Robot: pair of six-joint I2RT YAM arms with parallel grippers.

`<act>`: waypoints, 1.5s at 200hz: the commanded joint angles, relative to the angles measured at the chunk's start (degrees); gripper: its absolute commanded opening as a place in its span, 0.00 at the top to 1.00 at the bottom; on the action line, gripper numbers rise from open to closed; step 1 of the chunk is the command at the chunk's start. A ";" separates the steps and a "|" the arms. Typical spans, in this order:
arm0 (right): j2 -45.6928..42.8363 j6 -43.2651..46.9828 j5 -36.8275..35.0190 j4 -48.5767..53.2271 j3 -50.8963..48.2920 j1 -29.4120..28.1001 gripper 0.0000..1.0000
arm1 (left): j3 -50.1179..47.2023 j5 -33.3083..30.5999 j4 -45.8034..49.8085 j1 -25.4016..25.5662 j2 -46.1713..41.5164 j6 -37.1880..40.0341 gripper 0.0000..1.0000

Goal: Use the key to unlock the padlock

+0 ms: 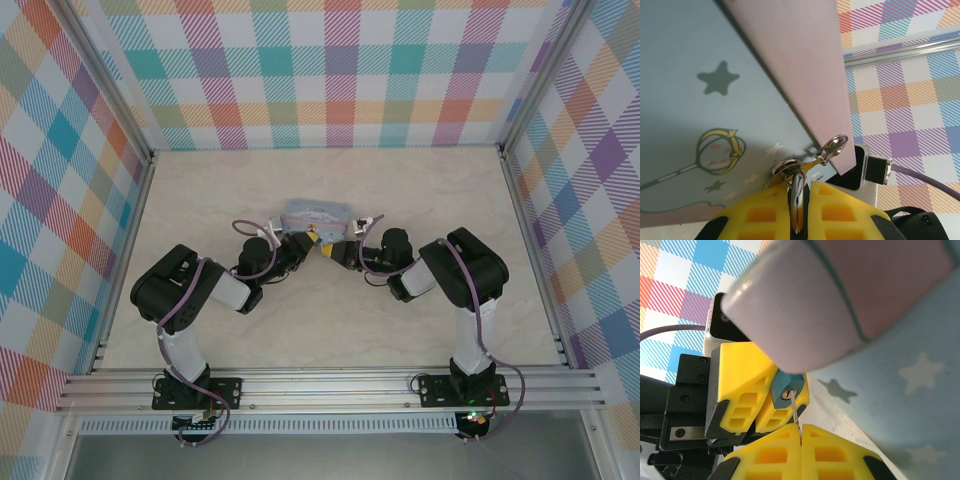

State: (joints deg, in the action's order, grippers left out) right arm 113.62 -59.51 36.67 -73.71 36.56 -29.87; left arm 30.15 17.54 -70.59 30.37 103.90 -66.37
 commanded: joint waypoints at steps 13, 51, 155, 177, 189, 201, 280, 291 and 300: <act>-3.19 1.97 -0.40 -0.62 1.79 0.39 0.98 | -0.36 9.74 -2.80 3.47 -0.05 2.48 1.00; -4.72 2.51 -0.07 -0.07 1.09 2.06 0.98 | -0.61 12.61 -0.74 3.47 -0.71 4.82 1.00; -8.01 4.28 0.38 2.43 -1.32 4.49 0.98 | -0.61 15.69 0.10 3.28 -0.80 6.97 1.00; -8.60 3.92 0.48 2.93 -1.48 4.47 0.98 | -0.54 15.04 1.35 3.29 -1.20 8.37 1.00; -8.95 3.87 0.57 3.74 -1.46 4.47 0.98 | -0.55 14.50 2.13 3.29 -1.24 9.20 1.00; -9.27 3.92 0.44 4.40 -1.59 4.47 0.98 | -0.45 14.01 2.44 3.29 -1.15 9.81 1.00; -9.11 3.60 0.14 5.58 -1.52 3.46 0.98 | 0.70 13.66 2.00 3.29 -0.05 9.77 1.00; -9.19 3.69 -0.02 5.89 -1.52 3.41 0.98 | 0.79 13.66 2.36 3.29 -0.31 9.72 1.00; -9.19 4.00 -0.16 6.39 -1.39 3.45 0.98 | 0.83 13.76 2.40 3.29 -0.58 9.44 1.00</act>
State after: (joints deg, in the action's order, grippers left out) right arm 106.50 -56.51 41.06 -63.05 33.74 -26.59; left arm 30.59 23.99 -68.97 30.98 103.88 -58.59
